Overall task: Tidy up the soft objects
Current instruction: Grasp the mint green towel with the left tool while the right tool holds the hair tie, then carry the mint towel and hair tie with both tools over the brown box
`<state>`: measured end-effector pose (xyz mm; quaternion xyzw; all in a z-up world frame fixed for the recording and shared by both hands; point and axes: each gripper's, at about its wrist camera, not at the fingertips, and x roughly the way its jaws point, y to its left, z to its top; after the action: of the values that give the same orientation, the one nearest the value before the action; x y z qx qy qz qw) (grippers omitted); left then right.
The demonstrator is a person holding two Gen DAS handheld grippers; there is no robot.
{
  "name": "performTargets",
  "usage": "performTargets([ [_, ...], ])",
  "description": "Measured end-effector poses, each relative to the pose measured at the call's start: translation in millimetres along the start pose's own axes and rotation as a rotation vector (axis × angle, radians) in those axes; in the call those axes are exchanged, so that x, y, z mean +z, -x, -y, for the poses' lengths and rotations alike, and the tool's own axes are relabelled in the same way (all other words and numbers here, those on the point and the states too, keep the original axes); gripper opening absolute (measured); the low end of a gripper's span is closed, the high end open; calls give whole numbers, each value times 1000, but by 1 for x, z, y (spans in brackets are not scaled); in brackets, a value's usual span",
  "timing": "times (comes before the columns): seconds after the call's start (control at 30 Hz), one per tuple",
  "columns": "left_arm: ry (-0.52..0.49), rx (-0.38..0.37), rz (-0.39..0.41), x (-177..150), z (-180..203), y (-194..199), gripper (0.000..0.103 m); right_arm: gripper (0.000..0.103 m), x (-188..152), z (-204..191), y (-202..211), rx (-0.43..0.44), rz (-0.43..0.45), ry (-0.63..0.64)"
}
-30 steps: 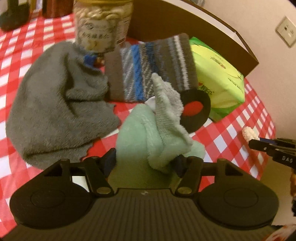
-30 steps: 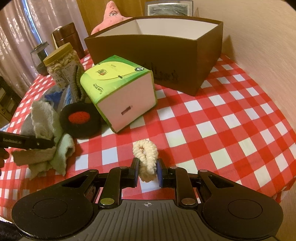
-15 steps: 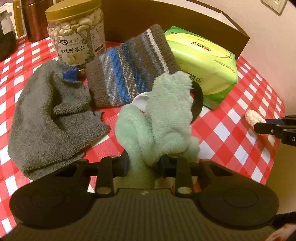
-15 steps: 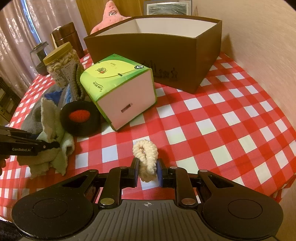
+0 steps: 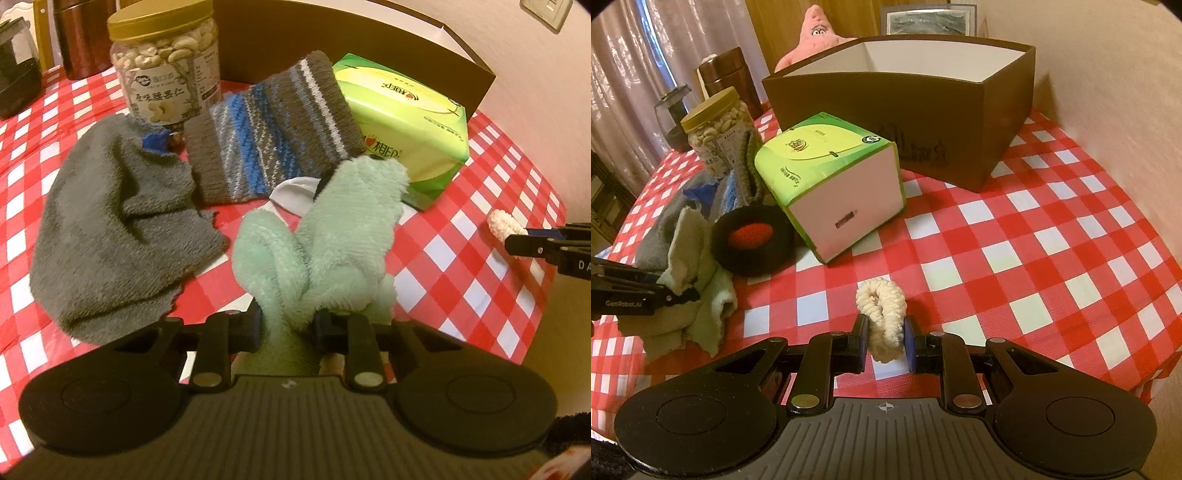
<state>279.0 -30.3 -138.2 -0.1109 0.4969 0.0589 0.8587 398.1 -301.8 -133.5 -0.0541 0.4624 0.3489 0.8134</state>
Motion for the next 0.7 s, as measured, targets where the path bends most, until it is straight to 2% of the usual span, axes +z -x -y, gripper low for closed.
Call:
performTargets([
  [0.37, 20, 25, 18, -14, -15, 28, 22, 20, -1, -4, 6, 8, 9, 7],
  [0.7, -4, 74, 104, -13, -23, 69, 22, 20, 1, -2, 18, 0, 33, -4],
])
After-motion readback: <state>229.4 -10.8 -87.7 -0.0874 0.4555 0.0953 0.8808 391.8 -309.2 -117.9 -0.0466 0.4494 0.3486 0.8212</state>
